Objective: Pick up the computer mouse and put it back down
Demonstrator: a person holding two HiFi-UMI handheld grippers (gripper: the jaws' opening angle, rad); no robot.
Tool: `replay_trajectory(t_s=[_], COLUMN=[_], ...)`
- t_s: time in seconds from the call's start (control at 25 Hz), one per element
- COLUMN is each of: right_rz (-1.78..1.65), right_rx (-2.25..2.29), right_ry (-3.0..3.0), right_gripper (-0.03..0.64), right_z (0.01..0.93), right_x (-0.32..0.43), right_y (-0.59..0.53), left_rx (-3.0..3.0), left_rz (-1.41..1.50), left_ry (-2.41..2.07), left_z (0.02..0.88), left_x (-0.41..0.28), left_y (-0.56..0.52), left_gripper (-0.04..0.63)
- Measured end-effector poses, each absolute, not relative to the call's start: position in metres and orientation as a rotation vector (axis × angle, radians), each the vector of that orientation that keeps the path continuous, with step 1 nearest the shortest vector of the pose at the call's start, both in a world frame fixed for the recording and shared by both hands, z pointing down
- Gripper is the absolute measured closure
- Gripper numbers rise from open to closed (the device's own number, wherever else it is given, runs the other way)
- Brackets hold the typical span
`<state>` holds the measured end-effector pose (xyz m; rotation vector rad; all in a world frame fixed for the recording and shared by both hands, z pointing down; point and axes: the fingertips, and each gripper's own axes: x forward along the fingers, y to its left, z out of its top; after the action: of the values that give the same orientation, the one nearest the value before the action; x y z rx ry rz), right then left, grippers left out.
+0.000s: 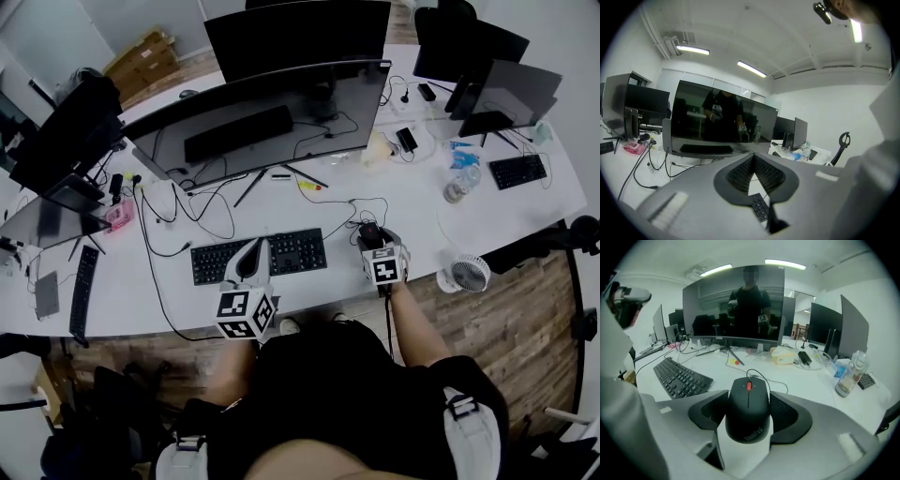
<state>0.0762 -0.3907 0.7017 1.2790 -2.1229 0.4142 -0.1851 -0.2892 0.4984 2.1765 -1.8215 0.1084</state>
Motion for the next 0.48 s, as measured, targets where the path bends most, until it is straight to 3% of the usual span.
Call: replay_trajectory(t_s=[0.48], right_rz=[0.156], right_rx=[1.542], right_ry=[-2.416], right_gripper=[0.348], right_z=[0.523], right_x=[0.070], right_y=[-0.397], left_rx=[2.236], left_rz=[0.089], left_ry=[-1.765], left_z=[0.495], left_x=[-0.177], left_y=[-0.299], left_gripper=[0.543])
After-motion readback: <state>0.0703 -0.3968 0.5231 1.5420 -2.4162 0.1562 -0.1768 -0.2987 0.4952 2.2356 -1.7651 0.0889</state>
